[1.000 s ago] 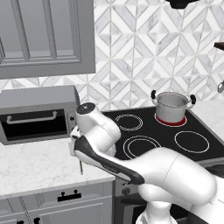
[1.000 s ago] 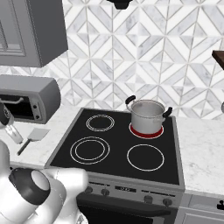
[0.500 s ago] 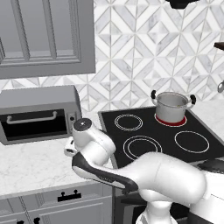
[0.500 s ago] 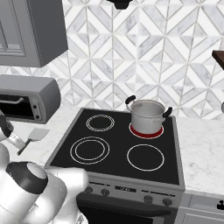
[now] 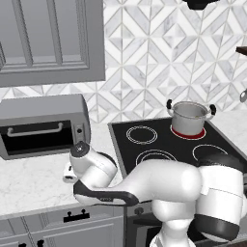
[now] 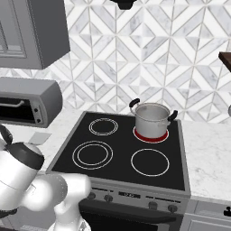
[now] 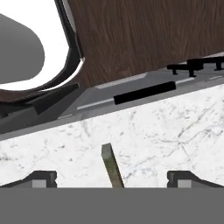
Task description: Put the avocado and bell pepper in the pot. Retrieve the spatula and lightly stir the vegetables in the pot.
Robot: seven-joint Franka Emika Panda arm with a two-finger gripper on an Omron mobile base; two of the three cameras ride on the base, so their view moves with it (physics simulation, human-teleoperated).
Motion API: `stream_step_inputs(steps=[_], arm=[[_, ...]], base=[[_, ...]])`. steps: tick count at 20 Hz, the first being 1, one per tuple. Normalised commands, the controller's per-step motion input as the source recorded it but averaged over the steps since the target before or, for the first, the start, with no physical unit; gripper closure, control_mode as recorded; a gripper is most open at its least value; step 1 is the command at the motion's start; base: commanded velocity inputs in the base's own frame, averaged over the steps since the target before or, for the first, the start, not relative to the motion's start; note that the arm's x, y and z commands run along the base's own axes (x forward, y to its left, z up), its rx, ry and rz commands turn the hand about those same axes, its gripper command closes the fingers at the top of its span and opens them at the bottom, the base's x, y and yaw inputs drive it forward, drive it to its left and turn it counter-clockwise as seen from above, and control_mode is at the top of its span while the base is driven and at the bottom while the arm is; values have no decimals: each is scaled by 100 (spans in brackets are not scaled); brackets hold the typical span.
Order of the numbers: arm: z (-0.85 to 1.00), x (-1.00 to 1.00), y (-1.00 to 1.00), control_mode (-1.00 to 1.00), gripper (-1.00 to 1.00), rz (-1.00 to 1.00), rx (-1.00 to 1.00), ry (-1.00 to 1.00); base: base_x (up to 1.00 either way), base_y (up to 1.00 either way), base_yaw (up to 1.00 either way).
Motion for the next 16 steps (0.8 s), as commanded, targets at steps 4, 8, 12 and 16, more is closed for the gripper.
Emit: stream_step_inputs(steps=[4,8,12,16], arm=[[-19,1,7,-100,-100,0,-6,-1],[-13,4,0,-100,-100,0,-2,0],[-15,1,-6,-100,-100,0,0,0],[-16,5,-16,-100,-100,1,0,0]], base=[[0,0,0],[0,0,0],[0,0,0],[0,0,0]])
